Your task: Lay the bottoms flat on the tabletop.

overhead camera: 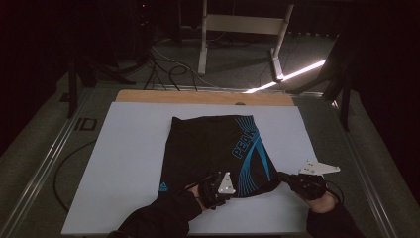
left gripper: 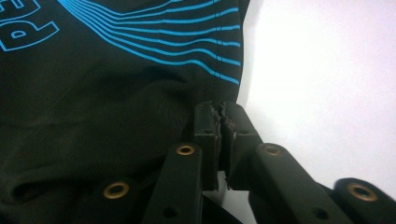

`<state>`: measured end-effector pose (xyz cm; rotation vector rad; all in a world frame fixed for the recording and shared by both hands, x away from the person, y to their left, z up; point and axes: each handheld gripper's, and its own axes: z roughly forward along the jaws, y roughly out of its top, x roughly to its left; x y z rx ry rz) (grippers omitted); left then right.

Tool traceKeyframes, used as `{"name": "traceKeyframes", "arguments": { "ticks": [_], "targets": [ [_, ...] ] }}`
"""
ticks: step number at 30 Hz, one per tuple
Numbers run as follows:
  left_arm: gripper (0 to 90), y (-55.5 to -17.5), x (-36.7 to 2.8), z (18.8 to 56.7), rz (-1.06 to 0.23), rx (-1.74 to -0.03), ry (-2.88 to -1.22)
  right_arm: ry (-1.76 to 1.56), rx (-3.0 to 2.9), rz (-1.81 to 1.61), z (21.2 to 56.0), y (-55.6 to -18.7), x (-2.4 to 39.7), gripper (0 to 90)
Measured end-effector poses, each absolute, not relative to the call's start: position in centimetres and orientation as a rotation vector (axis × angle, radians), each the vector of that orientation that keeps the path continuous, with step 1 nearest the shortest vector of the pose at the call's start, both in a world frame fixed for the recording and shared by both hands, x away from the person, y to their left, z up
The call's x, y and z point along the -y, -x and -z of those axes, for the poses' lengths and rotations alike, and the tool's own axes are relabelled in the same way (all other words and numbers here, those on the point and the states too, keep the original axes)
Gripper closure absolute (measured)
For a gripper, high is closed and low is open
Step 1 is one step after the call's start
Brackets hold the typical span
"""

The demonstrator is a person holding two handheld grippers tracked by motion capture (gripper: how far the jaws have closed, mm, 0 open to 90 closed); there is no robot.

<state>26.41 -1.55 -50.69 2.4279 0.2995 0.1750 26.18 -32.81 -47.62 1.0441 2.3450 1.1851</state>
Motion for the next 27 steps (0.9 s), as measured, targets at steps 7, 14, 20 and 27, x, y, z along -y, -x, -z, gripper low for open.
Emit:
{"name": "traceKeyframes", "arguments": {
  "ticks": [7,14,20,27],
  "targets": [
    [87.7,-26.7,0.4,48.7,-0.016,-0.393,-2.327,-1.052,-2.330,-1.194,47.2,-26.0,32.9,90.0],
    [87.4,-26.4,-0.6,47.5,0.000,-0.424,-2.285,-1.047,-2.333,-1.186,47.0,-25.4,33.4,90.0],
    [87.1,-25.8,0.0,48.8,0.015,-0.403,-2.319,-1.056,-2.399,-1.128,48.1,-25.2,33.7,90.0],
    [86.6,-25.6,0.4,49.6,0.014,-0.373,-2.347,-1.084,-2.469,-1.091,49.3,-25.0,34.1,90.0]
  ]
}}
